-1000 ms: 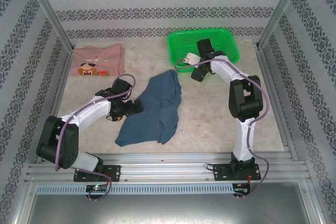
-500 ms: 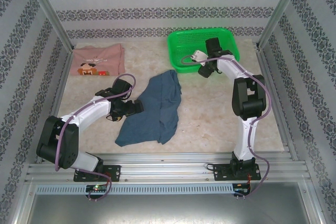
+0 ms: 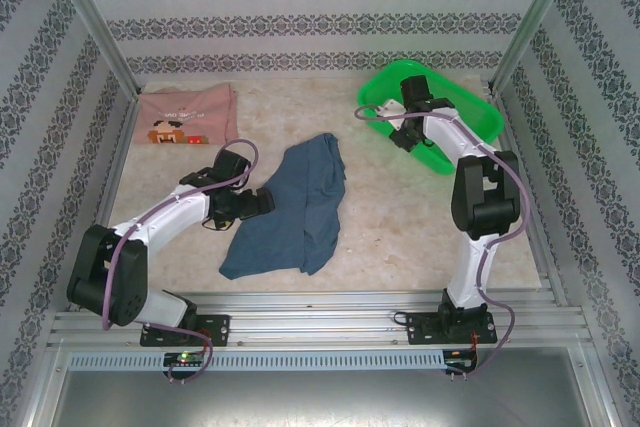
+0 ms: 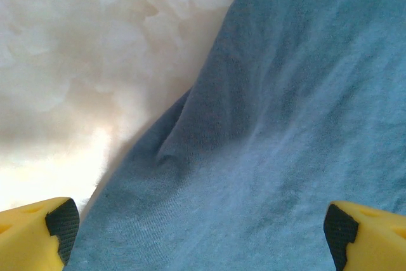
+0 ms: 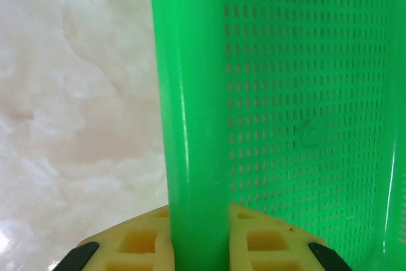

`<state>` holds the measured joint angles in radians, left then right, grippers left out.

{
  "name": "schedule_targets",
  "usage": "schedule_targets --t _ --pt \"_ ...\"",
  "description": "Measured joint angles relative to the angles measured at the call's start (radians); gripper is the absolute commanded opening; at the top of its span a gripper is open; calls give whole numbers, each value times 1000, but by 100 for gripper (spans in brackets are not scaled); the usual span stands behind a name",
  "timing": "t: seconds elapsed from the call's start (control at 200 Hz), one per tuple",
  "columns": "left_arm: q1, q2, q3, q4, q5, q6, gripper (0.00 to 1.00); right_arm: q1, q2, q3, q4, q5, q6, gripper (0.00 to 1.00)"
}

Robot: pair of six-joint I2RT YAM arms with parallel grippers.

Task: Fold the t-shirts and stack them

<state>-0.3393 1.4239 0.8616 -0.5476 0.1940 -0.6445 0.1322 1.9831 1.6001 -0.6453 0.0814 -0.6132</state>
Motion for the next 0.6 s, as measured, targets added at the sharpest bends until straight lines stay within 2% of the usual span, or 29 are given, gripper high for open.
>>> schedule_targets --t 0.215,0.43,0.48,0.6 --pt "0 0 -22 21 14 4 99 -36 -8 3 -69 92 235 3" --pt "-2 -2 -35 41 27 3 99 -64 82 135 -143 206 433 4" --pt "-2 -6 -41 41 31 0 99 -70 122 190 -167 230 463 11" --pt "-16 -26 -50 39 37 -1 100 -83 193 278 -197 264 505 47"
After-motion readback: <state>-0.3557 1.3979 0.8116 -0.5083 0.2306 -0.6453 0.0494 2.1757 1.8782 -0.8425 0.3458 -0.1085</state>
